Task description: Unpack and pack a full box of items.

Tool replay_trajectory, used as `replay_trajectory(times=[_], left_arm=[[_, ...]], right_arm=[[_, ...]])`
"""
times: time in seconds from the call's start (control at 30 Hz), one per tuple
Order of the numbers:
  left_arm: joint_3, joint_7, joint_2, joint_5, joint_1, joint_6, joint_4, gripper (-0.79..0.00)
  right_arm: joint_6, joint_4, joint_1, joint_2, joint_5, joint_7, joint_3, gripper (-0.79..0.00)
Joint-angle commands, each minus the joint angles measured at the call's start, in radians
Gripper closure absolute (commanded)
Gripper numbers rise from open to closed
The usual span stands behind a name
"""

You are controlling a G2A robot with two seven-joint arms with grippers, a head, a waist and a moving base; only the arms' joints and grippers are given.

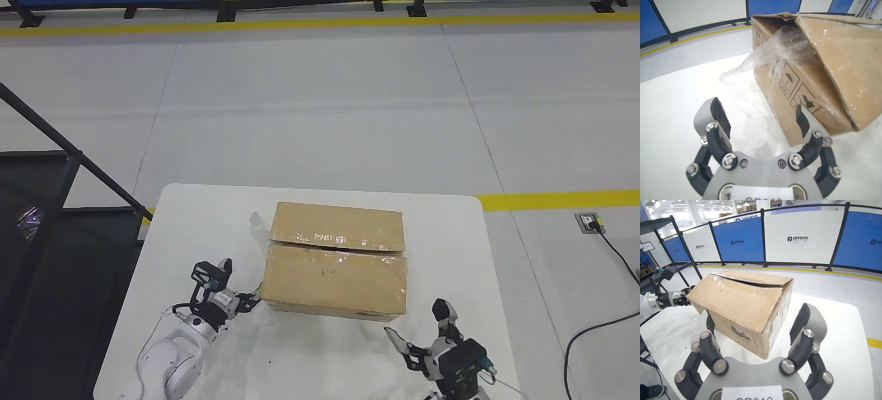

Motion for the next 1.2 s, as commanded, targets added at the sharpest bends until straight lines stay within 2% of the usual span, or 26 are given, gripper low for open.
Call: replay_trajectory(times=[0.0, 0.1, 0.17, 0.37, 0.57, 0.7, 0.83, 0.93, 1.17], left_arm=[[-0.015, -0.018, 0.0, 0.006, -0.004, 0.06, 0.0, -0.785], [-0.017, -0.048, -0.005, 0.022, -0.041, 0.153, 0.022, -0.785], [0.009, -0.051, -0.011, 0.051, -0.081, 0.193, 0.048, -0.785], [0.128, -0.043, -0.038, 0.162, -0.249, 0.292, 0.221, -0.785], [0.235, -0.008, -0.08, 0.15, -0.393, 0.33, 0.397, -0.785], [0.276, 0.033, -0.102, 0.14, -0.45, 0.361, 0.475, -0.785], [0.284, 0.09, -0.115, 0.129, -0.464, 0.427, 0.513, -0.785], [0.258, 0.136, -0.115, 0.093, -0.449, 0.442, 0.514, -0.785], [0.175, 0.195, -0.096, 0.091, -0.36, 0.491, 0.441, -0.785]], right_arm=[[-0.001, 0.001, 0.001, 0.0, 0.002, 0.001, 0.001, -0.785], [0.002, -0.005, -0.008, 0.001, 0.003, -0.008, 0.009, -0.785], [0.005, -0.008, -0.019, 0.001, 0.004, -0.017, 0.015, -0.785], [0.019, -0.014, -0.062, 0.003, 0.015, -0.053, 0.038, -0.785], [0.029, -0.003, -0.103, 0.003, 0.037, -0.092, 0.063, -0.785], [0.03, -0.001, -0.118, 0.004, 0.047, -0.104, 0.074, -0.785], [0.027, -0.005, -0.12, 0.004, 0.046, -0.101, 0.075, -0.785], [0.022, -0.008, -0.11, 0.004, 0.041, -0.087, 0.072, -0.785], [-0.001, -0.018, -0.065, 0.004, 0.026, -0.04, 0.062, -0.785]])
